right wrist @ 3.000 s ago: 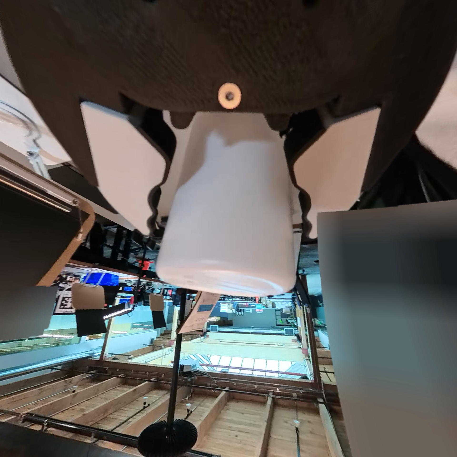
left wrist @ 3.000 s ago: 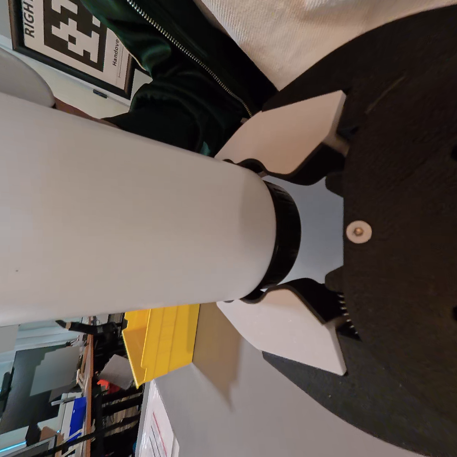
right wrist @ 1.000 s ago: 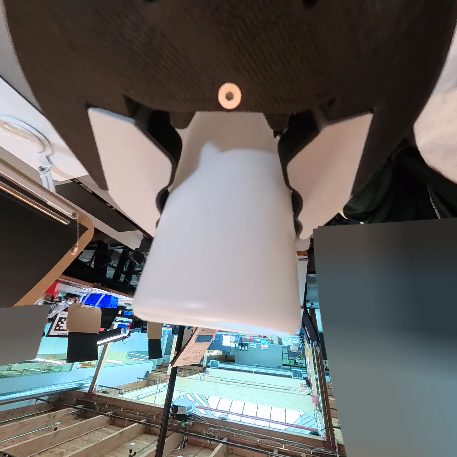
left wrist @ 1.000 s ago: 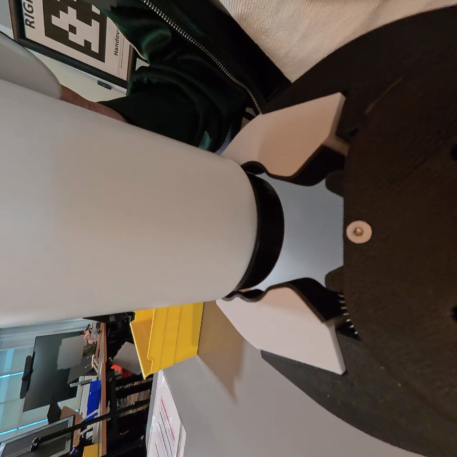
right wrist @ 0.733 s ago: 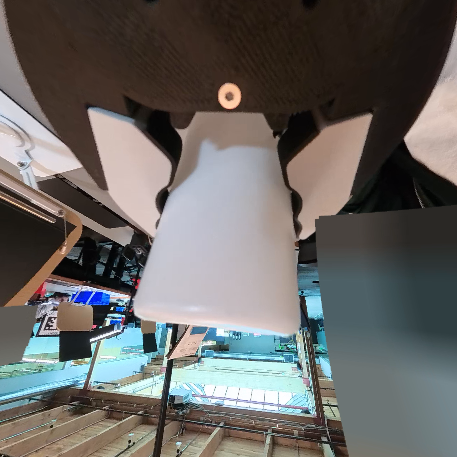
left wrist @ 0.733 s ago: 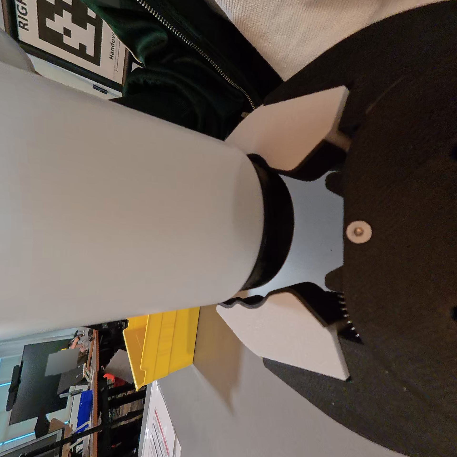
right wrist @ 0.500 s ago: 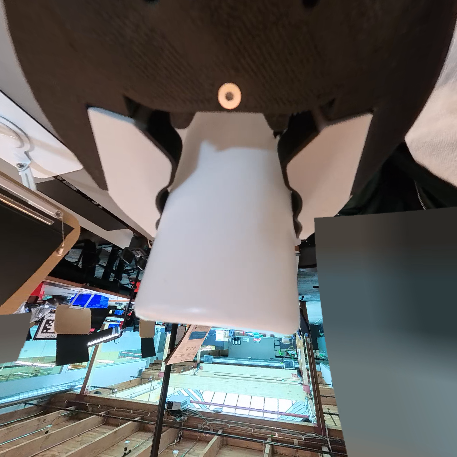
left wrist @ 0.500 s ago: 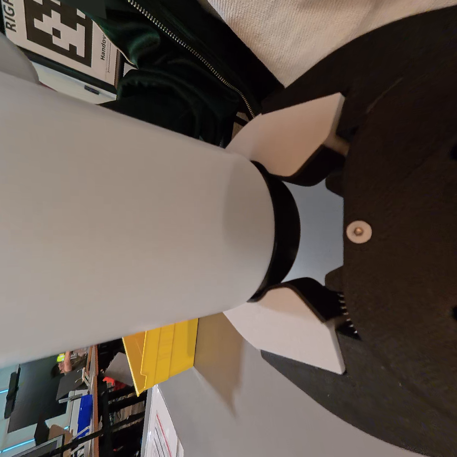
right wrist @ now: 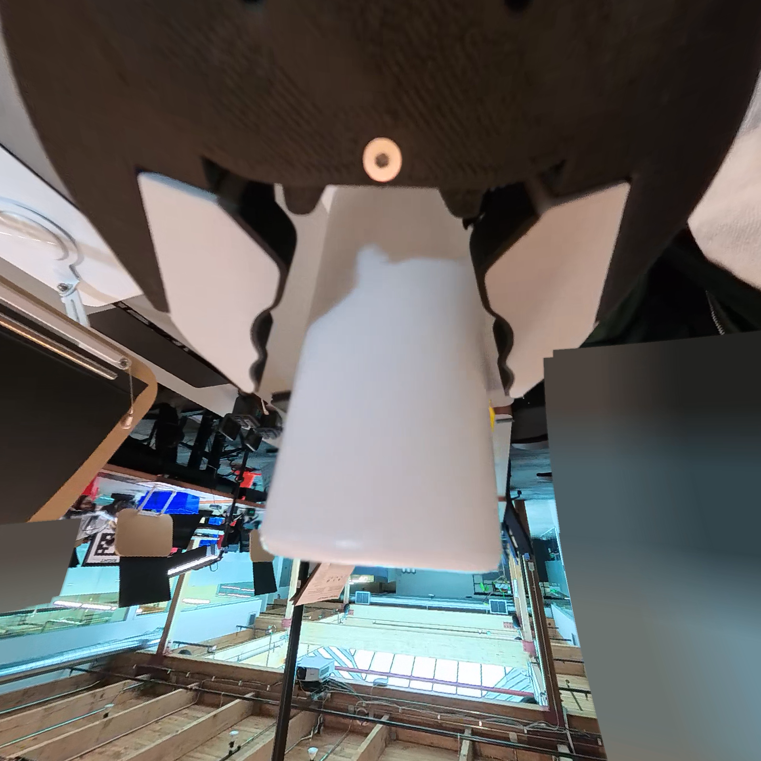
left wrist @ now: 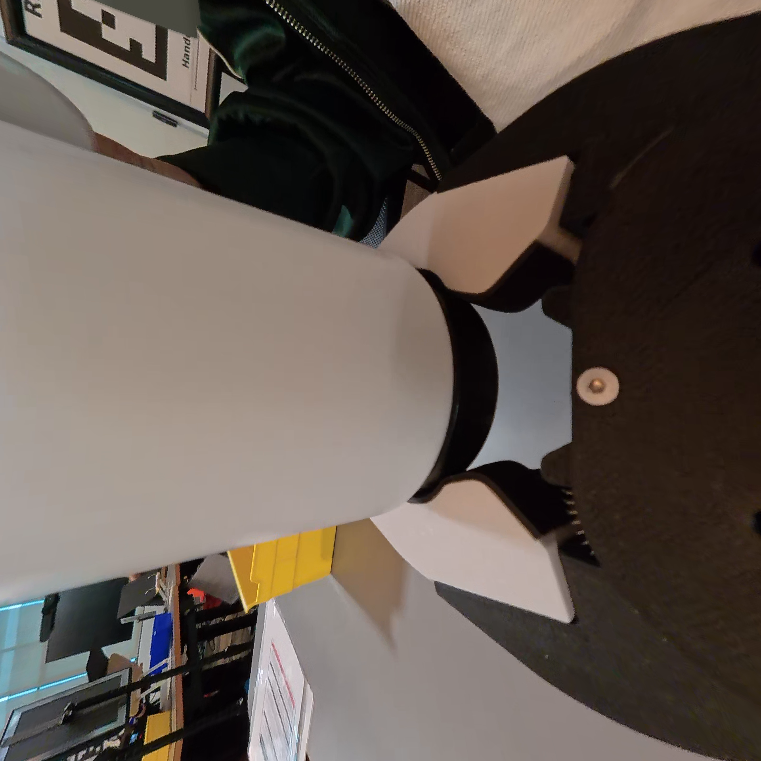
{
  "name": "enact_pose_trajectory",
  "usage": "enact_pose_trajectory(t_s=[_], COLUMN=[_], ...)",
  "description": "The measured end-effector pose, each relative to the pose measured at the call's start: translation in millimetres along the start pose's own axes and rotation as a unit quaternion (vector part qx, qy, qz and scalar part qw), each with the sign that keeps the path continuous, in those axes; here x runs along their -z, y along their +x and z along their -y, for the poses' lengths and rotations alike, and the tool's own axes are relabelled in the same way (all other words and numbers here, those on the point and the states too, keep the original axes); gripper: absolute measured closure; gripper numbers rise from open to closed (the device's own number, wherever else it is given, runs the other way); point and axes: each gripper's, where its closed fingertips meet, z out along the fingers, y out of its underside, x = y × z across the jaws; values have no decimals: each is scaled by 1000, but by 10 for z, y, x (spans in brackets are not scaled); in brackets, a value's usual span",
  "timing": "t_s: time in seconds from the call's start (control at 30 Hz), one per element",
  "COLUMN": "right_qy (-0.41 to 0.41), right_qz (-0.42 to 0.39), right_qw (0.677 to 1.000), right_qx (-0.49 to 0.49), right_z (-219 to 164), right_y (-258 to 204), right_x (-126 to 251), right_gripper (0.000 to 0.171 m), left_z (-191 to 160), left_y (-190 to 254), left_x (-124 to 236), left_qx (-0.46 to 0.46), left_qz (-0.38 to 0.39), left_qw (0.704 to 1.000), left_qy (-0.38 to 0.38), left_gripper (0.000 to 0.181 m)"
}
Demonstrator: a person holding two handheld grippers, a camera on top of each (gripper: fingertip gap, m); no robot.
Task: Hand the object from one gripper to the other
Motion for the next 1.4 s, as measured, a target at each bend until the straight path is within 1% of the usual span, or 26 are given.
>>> enact_pose_trajectory(t_s=[0.1,0.23,0.33,0.4,0.47,0.57,0.7,0.83,0.93,1.0,1.1,1.23,1.4], right_qy=[17,45,79,99,103,72,42,23,-2,-13,0,23,34], right_qz=[-11,-27,-48,-65,-79,-93,-85,-68,-71,-72,-55,-24,4], right_qw=[1000,998,995,992,990,990,988,985,987,990,995,999,998], right_qx=[-5,-17,-25,-38,-54,-82,-120,-157,-143,-124,-85,-39,-45], right_z=[61,111,116,49,-124,-540,-989,-1239,-1350,-1366,-1255,-1091,-1010], right_y=[59,162,296,428,569,735,786,780,782,763,641,424,265], right_x=[51,121,202,271,317,292,193,143,144,139,93,4,-87], right_gripper=[61,62,65,69,73,75,78,82,84,87,93,89,85], left_z=[18,19,62,95,121,135,133,127,114,99,62,-7,-52], left_y=[-75,-255,-426,-558,-688,-839,-953,-1007,-1019,-1008,-959,-869,-721], left_x=[43,151,274,381,496,644,761,810,813,794,728,615,468], left_qx=[1,-21,-18,-14,-10,-7,-9,-9,-2,3,5,-2,4], left_qz=[14,55,87,111,135,162,185,196,196,191,179,162,134], left_qw=[1000,998,996,994,991,987,983,981,981,982,984,987,991], left_qy=[-1,-18,-12,-6,-1,2,0,-1,0,1,-5,-21,-23], left_gripper=[91,91,91,90,90,91,91,91,91,91,91,91,90])
